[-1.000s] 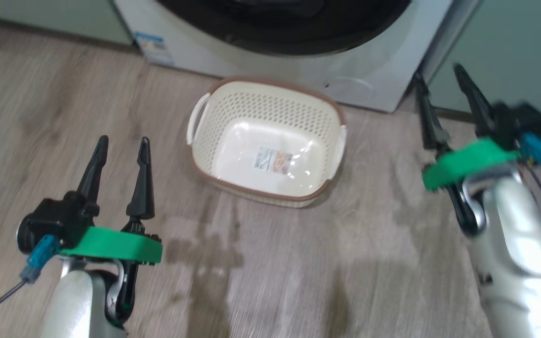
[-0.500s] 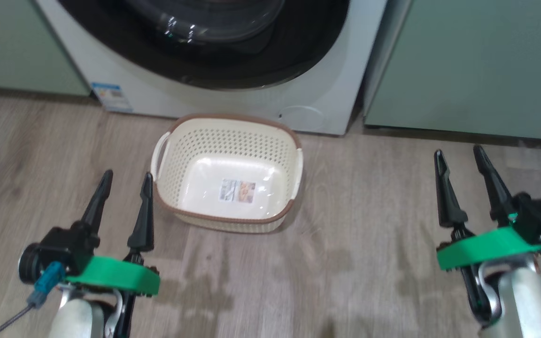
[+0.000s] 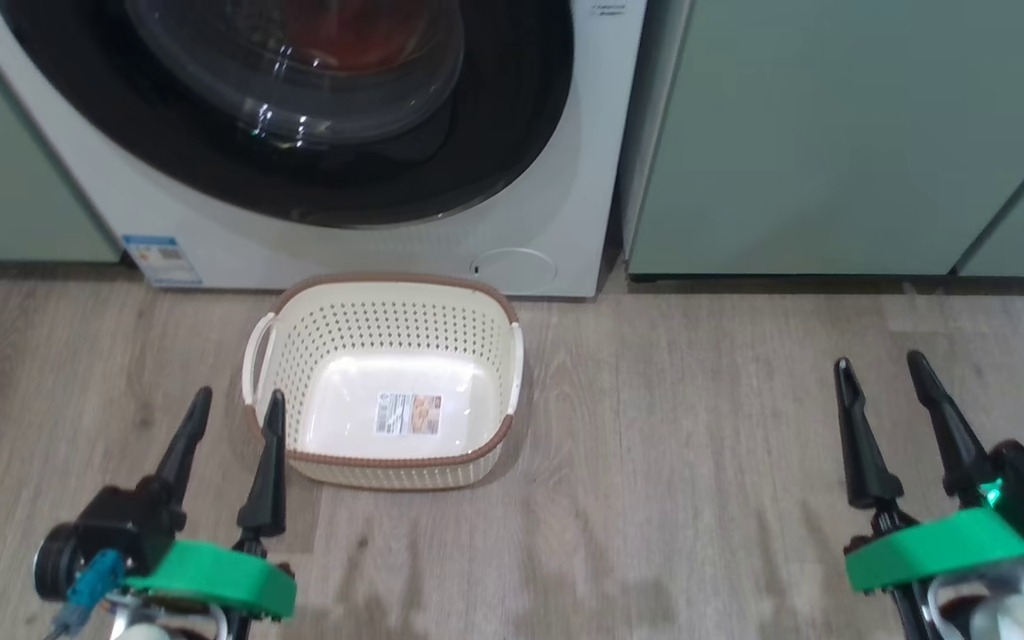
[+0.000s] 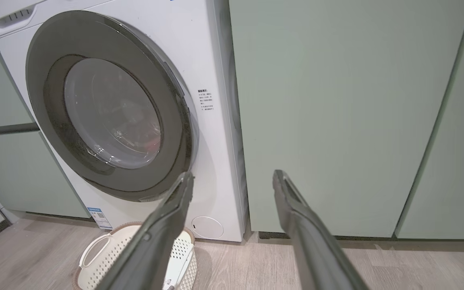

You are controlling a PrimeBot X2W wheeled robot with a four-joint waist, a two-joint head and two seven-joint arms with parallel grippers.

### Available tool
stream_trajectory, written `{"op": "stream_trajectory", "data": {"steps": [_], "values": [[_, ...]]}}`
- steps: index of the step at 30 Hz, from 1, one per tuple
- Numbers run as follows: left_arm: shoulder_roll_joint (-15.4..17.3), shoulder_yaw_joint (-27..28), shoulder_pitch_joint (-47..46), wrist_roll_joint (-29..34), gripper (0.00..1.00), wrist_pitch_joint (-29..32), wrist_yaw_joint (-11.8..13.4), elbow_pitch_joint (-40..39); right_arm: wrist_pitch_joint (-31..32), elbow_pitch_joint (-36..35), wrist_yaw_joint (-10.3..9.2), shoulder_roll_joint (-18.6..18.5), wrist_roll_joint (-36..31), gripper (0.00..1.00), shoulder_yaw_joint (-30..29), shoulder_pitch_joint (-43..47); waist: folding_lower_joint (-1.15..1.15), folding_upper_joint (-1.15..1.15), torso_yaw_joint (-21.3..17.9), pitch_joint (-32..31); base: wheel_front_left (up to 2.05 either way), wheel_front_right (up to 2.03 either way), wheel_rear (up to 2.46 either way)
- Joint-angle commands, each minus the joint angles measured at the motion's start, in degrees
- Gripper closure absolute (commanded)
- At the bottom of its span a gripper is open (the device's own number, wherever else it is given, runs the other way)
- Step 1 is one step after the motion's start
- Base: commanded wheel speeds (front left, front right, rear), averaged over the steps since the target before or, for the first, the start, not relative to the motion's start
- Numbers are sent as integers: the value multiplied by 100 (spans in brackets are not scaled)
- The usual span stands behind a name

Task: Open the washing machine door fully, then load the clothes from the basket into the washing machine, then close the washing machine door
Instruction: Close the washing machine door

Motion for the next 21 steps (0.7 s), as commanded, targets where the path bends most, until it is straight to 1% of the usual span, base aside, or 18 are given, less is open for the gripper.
{"op": "stream_trajectory", "data": {"steps": [1, 11, 21], "values": [[89, 200, -57, -9, 0, -55, 40, -206, 32, -274, -2, -1, 80, 0, 75, -3, 1, 0, -75, -86, 0, 0, 0], [112, 176, 9, -31, 0, -43, 96, -233, 145, -464, -2, -1, 83, 0, 19, 151, 1, 0, -93, -94, 0, 0, 0], [143, 143, 2, -57, 0, -44, 137, -241, 179, -509, -2, -1, 83, 0, 10, 164, 1, 0, -83, -55, 0, 0, 0]]}}
